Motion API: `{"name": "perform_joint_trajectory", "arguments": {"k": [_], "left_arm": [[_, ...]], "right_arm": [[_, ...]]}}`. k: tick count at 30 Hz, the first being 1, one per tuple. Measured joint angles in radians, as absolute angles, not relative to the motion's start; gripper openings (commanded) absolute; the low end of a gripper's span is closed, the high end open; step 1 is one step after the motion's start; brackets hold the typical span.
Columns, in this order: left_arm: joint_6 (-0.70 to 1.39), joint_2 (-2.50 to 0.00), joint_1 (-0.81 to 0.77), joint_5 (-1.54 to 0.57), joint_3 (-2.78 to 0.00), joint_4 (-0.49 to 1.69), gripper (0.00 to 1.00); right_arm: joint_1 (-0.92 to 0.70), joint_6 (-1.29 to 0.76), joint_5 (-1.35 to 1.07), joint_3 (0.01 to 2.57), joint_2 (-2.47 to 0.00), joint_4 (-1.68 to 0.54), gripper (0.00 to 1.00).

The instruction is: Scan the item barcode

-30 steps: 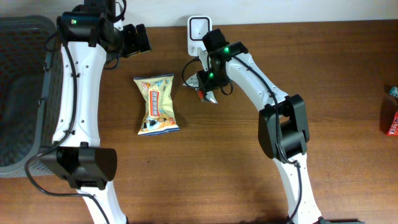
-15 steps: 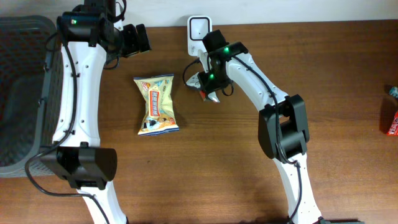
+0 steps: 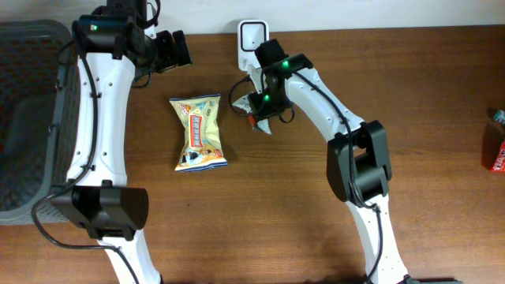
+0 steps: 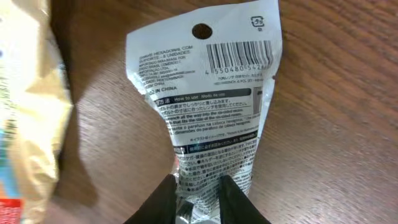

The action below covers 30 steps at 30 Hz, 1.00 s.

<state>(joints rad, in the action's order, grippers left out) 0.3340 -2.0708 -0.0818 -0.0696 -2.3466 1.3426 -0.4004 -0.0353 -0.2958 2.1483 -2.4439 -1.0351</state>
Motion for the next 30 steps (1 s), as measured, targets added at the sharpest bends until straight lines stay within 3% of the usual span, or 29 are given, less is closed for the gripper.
{"name": "perform_joint_trajectory", "arguments": {"k": [12,20,24,28,30], "left_arm": [[0.334,-2.071,-0.082,-0.070,-2.347,1.343,0.99],[0.334,-2.071,-0.082,-0.070,-2.347,1.343,0.99],[0.334,-2.071,-0.082,-0.070,-2.347,1.343,0.99],[0.334,-2.071,-0.082,-0.070,-2.347,1.343,0.99],[0.334,-2.071,-0.082,-0.070,-2.347,1.343,0.99]], "right_arm": [[-0.188,-0.179,-0.335,2.122,-2.444,-1.101,0.27],[-0.178,-0.170,-0.300,2.036,-2.440,-1.051,0.35],[-0.179,-0.153,-0.292,2.035,-2.439,-1.053,0.34],[-0.171,-0.149,-0.328,2.034,-2.439,-1.059,0.21],[-0.149,-0.143,-0.414,2.025,-2.439,-1.063,0.20]]}}
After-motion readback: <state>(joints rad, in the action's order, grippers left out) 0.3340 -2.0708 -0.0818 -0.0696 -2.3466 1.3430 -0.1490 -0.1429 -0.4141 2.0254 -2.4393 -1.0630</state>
